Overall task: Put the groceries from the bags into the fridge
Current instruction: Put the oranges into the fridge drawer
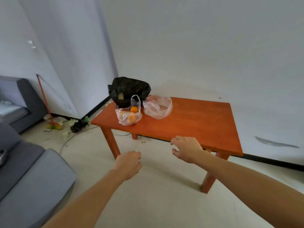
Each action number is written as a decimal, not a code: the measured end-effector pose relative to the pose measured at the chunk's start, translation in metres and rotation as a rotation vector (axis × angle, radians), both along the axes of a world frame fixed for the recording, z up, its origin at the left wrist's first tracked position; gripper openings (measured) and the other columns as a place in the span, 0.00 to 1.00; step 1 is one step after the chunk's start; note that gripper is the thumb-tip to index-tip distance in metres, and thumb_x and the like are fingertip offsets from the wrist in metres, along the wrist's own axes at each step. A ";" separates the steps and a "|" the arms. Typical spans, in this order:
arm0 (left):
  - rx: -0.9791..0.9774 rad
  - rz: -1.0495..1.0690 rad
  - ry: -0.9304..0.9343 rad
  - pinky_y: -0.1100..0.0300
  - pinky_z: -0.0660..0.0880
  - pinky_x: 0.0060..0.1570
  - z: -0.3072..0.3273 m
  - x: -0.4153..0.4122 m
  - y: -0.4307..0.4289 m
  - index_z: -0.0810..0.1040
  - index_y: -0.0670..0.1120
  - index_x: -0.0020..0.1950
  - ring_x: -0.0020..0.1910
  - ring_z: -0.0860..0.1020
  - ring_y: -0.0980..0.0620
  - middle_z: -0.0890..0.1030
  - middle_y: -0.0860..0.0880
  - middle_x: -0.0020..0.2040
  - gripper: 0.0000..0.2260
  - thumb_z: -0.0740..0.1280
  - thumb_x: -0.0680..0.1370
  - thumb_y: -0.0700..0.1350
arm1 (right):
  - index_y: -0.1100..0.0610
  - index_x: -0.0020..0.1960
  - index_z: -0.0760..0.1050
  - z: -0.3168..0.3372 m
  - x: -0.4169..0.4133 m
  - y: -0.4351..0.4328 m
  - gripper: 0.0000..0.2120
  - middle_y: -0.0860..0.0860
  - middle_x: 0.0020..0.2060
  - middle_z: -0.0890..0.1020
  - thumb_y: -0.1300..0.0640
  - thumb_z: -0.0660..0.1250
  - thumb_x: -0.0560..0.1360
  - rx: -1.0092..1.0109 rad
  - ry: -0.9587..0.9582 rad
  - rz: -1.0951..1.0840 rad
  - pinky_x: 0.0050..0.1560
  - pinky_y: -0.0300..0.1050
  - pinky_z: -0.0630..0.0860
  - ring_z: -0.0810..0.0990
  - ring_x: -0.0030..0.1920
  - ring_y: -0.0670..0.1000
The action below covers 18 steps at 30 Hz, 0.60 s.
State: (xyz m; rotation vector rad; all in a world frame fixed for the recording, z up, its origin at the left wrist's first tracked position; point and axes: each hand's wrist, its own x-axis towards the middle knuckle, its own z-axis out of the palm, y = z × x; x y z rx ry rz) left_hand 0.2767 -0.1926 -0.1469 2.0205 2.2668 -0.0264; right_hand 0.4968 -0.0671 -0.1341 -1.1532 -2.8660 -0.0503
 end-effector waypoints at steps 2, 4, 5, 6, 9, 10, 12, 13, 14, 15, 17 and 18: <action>-0.011 0.043 -0.026 0.53 0.76 0.49 -0.005 -0.020 0.010 0.74 0.48 0.51 0.49 0.78 0.47 0.79 0.49 0.50 0.08 0.59 0.78 0.49 | 0.50 0.65 0.71 -0.004 -0.030 0.024 0.17 0.49 0.59 0.76 0.46 0.57 0.79 -0.028 -0.012 0.038 0.49 0.48 0.73 0.78 0.55 0.53; -0.018 0.073 -0.037 0.53 0.75 0.51 -0.011 -0.044 0.024 0.75 0.48 0.52 0.50 0.78 0.47 0.79 0.50 0.52 0.09 0.59 0.78 0.50 | 0.50 0.65 0.71 -0.011 -0.063 0.048 0.18 0.49 0.60 0.76 0.46 0.57 0.79 -0.051 -0.038 0.085 0.50 0.49 0.74 0.78 0.55 0.53; -0.019 0.088 -0.041 0.53 0.75 0.52 -0.014 -0.058 0.031 0.75 0.48 0.54 0.51 0.78 0.47 0.79 0.50 0.53 0.09 0.59 0.78 0.50 | 0.50 0.65 0.71 -0.014 -0.080 0.059 0.18 0.49 0.60 0.76 0.46 0.57 0.79 -0.058 -0.045 0.104 0.51 0.49 0.75 0.78 0.55 0.53; -0.019 0.098 -0.046 0.52 0.75 0.53 -0.018 -0.073 0.040 0.75 0.49 0.55 0.52 0.78 0.47 0.79 0.50 0.54 0.10 0.59 0.78 0.50 | 0.50 0.65 0.71 -0.018 -0.097 0.070 0.18 0.49 0.60 0.76 0.46 0.57 0.79 -0.062 -0.048 0.121 0.51 0.49 0.75 0.78 0.55 0.52; -0.027 0.103 -0.062 0.53 0.76 0.52 -0.029 -0.118 0.071 0.76 0.49 0.54 0.50 0.79 0.47 0.80 0.50 0.52 0.10 0.59 0.78 0.50 | 0.50 0.64 0.71 -0.031 -0.144 0.103 0.16 0.48 0.57 0.77 0.46 0.58 0.79 -0.075 -0.038 0.149 0.48 0.47 0.74 0.78 0.53 0.52; -0.023 0.102 -0.062 0.53 0.77 0.50 -0.034 -0.135 0.084 0.76 0.49 0.53 0.49 0.79 0.48 0.80 0.50 0.51 0.09 0.59 0.78 0.50 | 0.49 0.63 0.72 -0.034 -0.161 0.115 0.16 0.48 0.56 0.77 0.46 0.58 0.78 -0.077 -0.039 0.150 0.47 0.46 0.74 0.78 0.52 0.52; -0.014 0.105 -0.075 0.56 0.76 0.47 -0.040 -0.169 0.112 0.76 0.48 0.50 0.47 0.79 0.49 0.79 0.50 0.48 0.08 0.60 0.78 0.49 | 0.49 0.61 0.72 -0.040 -0.193 0.142 0.15 0.48 0.54 0.78 0.46 0.58 0.78 -0.081 -0.032 0.144 0.45 0.46 0.74 0.78 0.49 0.51; -0.008 0.105 -0.080 0.57 0.76 0.46 -0.041 -0.187 0.126 0.75 0.48 0.49 0.46 0.79 0.49 0.79 0.50 0.47 0.07 0.60 0.78 0.49 | 0.49 0.61 0.73 -0.042 -0.209 0.156 0.14 0.48 0.53 0.78 0.46 0.59 0.78 -0.089 -0.023 0.132 0.44 0.46 0.74 0.78 0.49 0.51; -0.006 0.104 -0.083 0.57 0.75 0.45 -0.040 -0.203 0.139 0.75 0.47 0.49 0.45 0.79 0.49 0.79 0.50 0.47 0.07 0.60 0.78 0.49 | 0.49 0.60 0.73 -0.042 -0.223 0.169 0.14 0.48 0.53 0.78 0.46 0.59 0.78 -0.098 -0.018 0.119 0.43 0.45 0.74 0.78 0.48 0.51; -0.010 0.099 -0.088 0.58 0.75 0.45 -0.040 -0.217 0.151 0.75 0.47 0.49 0.45 0.78 0.50 0.78 0.50 0.47 0.07 0.60 0.79 0.49 | 0.49 0.60 0.73 -0.040 -0.237 0.181 0.14 0.48 0.53 0.78 0.46 0.59 0.77 -0.110 -0.012 0.105 0.44 0.46 0.74 0.78 0.49 0.52; -0.025 0.078 -0.090 0.58 0.77 0.46 -0.038 -0.246 0.177 0.75 0.47 0.50 0.44 0.78 0.51 0.78 0.50 0.47 0.07 0.60 0.79 0.49 | 0.49 0.60 0.74 -0.039 -0.266 0.205 0.15 0.48 0.53 0.78 0.46 0.59 0.77 -0.122 0.012 0.073 0.47 0.48 0.75 0.79 0.51 0.52; -0.028 0.064 -0.089 0.57 0.78 0.47 -0.037 -0.260 0.192 0.76 0.47 0.50 0.44 0.79 0.51 0.79 0.50 0.47 0.07 0.60 0.79 0.49 | 0.49 0.59 0.74 -0.039 -0.279 0.216 0.15 0.49 0.54 0.79 0.46 0.59 0.76 -0.117 0.017 0.057 0.49 0.49 0.76 0.78 0.51 0.52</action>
